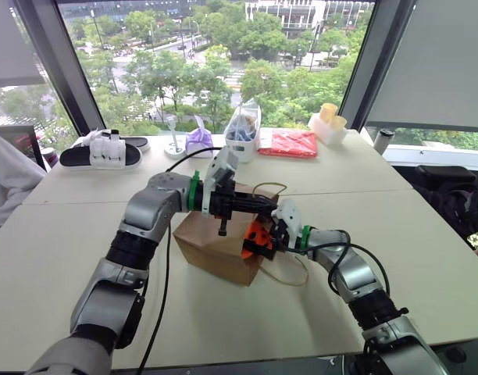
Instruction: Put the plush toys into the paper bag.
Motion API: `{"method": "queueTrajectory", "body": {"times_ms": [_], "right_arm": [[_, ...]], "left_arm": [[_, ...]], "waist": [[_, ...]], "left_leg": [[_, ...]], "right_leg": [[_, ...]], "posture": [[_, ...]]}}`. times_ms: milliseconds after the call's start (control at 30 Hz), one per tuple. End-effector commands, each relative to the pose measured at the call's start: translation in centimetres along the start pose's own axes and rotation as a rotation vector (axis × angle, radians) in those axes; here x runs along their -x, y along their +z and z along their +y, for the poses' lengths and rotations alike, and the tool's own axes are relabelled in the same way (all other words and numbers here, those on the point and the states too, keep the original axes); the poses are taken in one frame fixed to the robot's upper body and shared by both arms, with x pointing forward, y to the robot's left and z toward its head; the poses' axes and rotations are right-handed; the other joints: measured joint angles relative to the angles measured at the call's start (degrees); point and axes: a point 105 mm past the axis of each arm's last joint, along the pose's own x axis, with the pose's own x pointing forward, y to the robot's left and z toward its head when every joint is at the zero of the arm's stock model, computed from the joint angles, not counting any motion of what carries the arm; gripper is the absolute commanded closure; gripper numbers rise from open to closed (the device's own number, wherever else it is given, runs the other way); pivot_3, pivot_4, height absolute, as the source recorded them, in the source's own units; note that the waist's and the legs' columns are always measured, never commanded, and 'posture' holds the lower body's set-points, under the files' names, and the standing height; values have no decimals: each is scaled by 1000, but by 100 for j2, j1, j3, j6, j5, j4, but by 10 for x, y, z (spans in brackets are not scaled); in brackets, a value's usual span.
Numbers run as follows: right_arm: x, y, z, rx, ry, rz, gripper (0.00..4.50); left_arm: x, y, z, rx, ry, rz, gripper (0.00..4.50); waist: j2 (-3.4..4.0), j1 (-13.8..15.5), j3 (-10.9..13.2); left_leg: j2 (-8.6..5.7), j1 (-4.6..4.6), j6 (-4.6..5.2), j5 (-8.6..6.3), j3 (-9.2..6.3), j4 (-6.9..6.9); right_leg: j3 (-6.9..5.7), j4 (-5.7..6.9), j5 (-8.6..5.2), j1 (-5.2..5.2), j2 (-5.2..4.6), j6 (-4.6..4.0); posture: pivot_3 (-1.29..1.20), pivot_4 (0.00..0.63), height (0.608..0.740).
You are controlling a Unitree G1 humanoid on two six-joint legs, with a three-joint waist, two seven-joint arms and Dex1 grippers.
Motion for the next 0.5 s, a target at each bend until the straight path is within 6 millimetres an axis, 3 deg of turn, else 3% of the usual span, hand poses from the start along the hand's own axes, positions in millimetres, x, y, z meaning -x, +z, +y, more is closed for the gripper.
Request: {"method": "queueTrajectory", "body": {"times_ms": [33, 133, 267, 500], "right_arm": [[0, 13, 5, 9, -16, -60, 26], [6, 7, 8, -11, -49, -55, 26], [37, 11, -4, -53, -166, -85, 26], [67, 16, 1, -109, -223, -102, 26]], "left_arm": [[-1, 14, 0, -35, 6, -37, 4500], [2, 13, 2, -40, 16, -30, 4500], [3, 8, 1, -40, 17, -14, 4500], [1, 1, -2, -34, 10, -6, 4500]], "waist": [[0, -1, 0], [0, 4, 0], [0, 23, 0], [0, -1, 0]], "left_leg": [[0, 0, 0, 0, 0, 0], [0, 0, 0, 0, 0, 1], [-1, -2, 2, -2, 0, 0], [0, 0, 26, -15, 0, -1]], "right_leg": [[0, 0, 0, 0, 0, 0], [0, 1, 0, 1, -1, 0], [1, 0, 0, 1, -1, 0], [1, -2, 0, 0, 0, 0]], "posture": [[0, 150, 740], [0, 150, 740], [0, 150, 740], [0, 150, 740]]}}
